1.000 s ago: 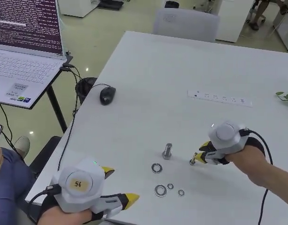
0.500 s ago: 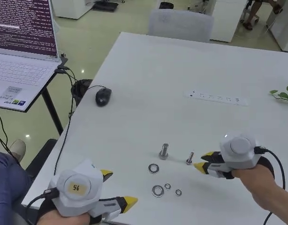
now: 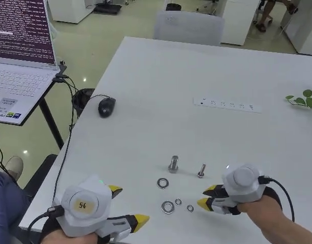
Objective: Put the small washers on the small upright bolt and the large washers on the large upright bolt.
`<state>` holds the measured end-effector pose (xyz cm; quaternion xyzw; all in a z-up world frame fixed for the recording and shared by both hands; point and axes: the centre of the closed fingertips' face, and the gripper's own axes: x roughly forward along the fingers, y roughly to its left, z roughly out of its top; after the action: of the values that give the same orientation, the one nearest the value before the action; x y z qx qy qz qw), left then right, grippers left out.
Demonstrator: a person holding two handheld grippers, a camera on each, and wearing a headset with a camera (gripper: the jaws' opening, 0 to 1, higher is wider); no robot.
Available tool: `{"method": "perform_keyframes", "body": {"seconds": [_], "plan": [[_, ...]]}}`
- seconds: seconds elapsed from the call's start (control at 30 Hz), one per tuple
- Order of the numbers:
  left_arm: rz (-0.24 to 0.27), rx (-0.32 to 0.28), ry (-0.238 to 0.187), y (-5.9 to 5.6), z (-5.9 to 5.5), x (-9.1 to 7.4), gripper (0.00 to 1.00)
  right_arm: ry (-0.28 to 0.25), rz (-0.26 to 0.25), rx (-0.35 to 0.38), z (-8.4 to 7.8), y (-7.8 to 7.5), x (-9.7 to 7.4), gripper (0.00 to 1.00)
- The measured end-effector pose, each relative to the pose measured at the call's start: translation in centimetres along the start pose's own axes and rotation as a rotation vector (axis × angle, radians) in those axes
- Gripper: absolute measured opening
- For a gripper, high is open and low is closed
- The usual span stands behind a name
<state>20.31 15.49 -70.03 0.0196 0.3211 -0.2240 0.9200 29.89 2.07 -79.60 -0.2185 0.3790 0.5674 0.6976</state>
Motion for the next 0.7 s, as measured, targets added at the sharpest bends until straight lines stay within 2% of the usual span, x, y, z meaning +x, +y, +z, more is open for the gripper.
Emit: {"method": "perform_keyframes", "body": {"seconds": [0.1, 0.3, 0.5, 0.7], "plan": [[-0.001, 0.0, -0.002, -0.1, 0.1, 0.0, 0.56, 0.026, 0.025, -0.029, -0.4, 1.1, 0.7, 0.23], [0.002, -0.001, 0.001, -0.1, -0.1, -0.2, 0.56, 0.053, 0.036, -0.066, -0.4, 1.7, 1.7, 0.22], [0.008, -0.006, 0.0, 0.0, -0.2, -0.4, 0.56, 0.083, 0.027, -0.095, -0.4, 1.4, 2.4, 0.2], [0.009, -0.009, -0.002, 0.0, -0.2, -0.4, 0.56, 0.174, 0.027, -0.193, -1.0, 1.2, 2.9, 0.2]]}}
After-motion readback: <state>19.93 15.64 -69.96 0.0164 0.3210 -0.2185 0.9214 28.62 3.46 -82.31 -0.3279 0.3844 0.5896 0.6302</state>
